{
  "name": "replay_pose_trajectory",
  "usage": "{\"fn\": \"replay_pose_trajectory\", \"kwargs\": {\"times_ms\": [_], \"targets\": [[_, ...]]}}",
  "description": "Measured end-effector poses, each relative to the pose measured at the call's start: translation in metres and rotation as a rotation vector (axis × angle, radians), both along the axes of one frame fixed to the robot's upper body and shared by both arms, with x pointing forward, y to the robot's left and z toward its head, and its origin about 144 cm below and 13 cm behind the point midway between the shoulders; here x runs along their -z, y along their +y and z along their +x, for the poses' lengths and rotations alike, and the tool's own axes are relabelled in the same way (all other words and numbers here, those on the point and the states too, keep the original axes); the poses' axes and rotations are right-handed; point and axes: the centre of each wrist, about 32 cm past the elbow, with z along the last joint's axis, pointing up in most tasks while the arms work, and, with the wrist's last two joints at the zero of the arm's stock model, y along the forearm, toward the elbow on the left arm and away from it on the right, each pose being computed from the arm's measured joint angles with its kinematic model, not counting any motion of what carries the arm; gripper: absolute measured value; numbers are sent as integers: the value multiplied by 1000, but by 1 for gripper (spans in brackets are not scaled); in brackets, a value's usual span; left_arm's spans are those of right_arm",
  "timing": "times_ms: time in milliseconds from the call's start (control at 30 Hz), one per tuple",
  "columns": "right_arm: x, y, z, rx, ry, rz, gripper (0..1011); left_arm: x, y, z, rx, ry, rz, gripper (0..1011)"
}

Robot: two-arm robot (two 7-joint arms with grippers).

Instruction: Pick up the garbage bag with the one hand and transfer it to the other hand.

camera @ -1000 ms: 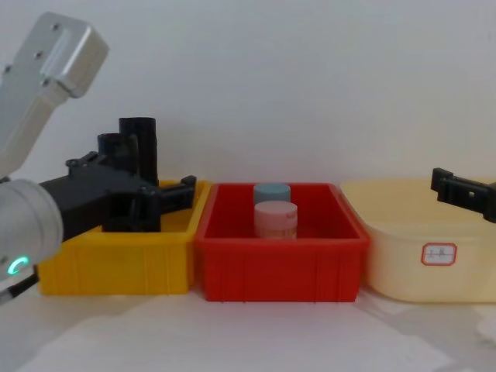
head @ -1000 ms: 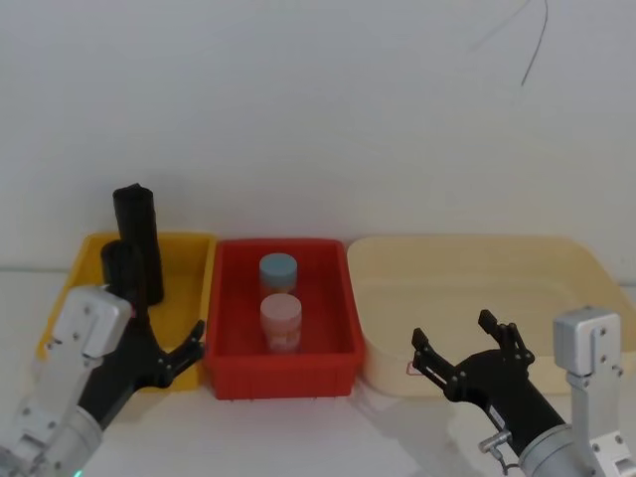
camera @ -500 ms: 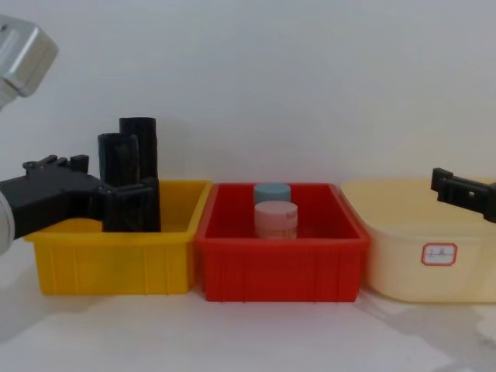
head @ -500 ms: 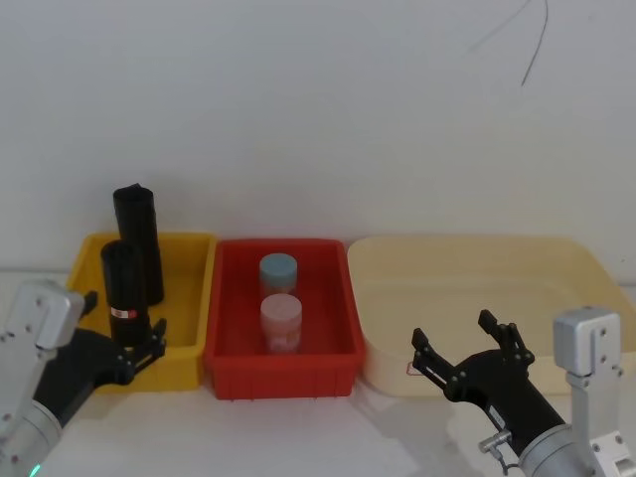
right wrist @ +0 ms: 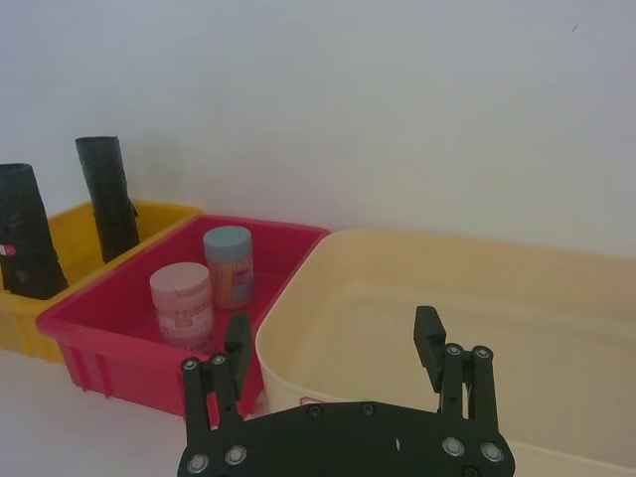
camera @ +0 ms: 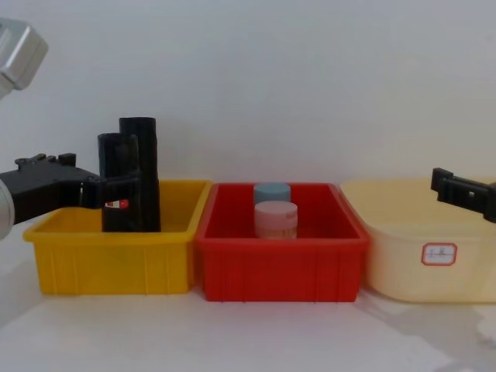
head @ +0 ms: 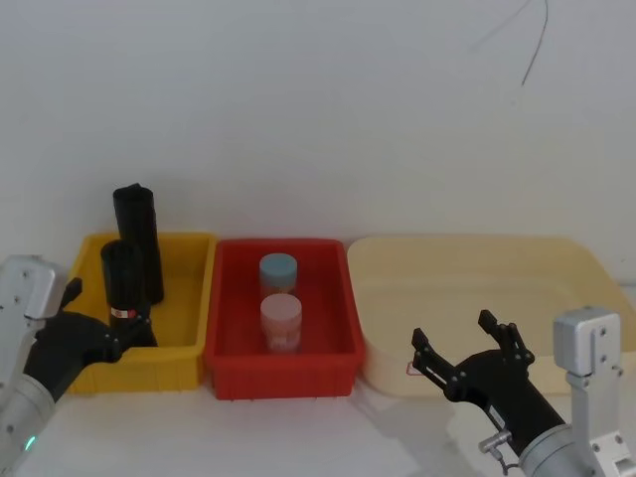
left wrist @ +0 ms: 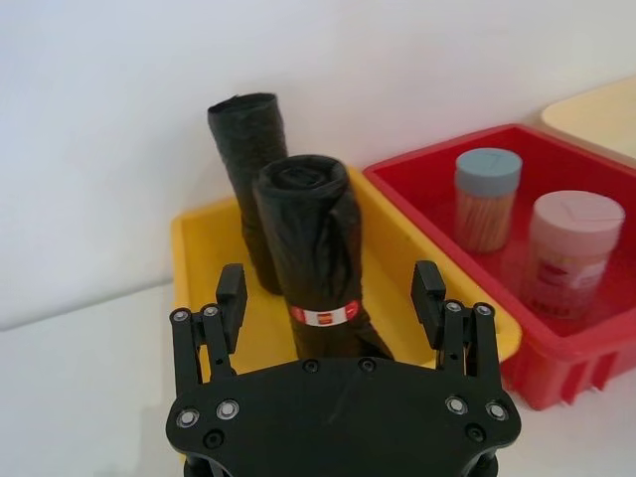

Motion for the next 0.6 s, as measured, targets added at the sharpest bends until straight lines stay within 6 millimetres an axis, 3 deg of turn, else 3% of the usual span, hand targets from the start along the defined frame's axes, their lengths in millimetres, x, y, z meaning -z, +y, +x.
{"fn": "replay_pose_trajectory", "kwargs": {"times_ms": [600], "targets": [[0, 0, 0, 0, 0, 0, 1000, 5, -7, 33, -52, 32, 3, 1002]]}}
